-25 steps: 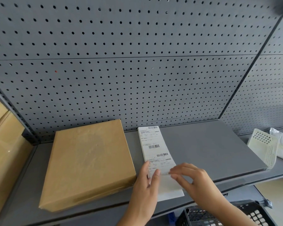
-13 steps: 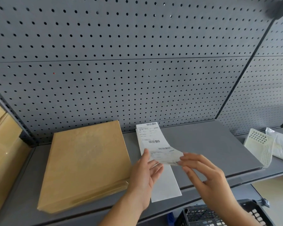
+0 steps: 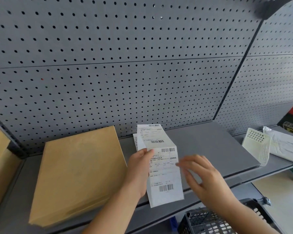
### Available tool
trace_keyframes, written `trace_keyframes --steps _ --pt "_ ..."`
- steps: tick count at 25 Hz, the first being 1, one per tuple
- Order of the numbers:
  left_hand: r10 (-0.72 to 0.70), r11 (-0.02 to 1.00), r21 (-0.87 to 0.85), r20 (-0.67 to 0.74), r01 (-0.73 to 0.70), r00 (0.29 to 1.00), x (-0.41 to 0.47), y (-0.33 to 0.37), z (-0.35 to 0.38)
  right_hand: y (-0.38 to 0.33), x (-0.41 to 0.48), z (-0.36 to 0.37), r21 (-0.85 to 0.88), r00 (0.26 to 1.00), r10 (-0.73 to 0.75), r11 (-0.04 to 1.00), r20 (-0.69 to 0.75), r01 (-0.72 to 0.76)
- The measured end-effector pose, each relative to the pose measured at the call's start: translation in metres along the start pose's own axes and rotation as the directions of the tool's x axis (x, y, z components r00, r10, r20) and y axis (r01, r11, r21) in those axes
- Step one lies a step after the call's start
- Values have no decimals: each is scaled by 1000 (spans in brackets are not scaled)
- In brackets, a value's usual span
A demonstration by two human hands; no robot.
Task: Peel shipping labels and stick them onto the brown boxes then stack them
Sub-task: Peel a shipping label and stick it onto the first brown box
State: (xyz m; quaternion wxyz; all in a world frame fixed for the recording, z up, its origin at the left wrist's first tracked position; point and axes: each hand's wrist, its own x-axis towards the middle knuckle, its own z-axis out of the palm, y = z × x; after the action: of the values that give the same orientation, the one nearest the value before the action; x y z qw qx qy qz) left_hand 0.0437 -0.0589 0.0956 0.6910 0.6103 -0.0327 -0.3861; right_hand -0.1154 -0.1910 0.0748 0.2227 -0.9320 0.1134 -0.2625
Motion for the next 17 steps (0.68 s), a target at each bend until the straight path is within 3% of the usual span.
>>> trace_keyframes --steps 6,17 --pt "56 998 8 71 -57 996 -7 6 1 -1 57 23 -193 998 -55 979 38 61" --pt "-17 995 -97 -29 14 999 3 16 0 -13 70 33 -235 979 -162 963 -121 130"
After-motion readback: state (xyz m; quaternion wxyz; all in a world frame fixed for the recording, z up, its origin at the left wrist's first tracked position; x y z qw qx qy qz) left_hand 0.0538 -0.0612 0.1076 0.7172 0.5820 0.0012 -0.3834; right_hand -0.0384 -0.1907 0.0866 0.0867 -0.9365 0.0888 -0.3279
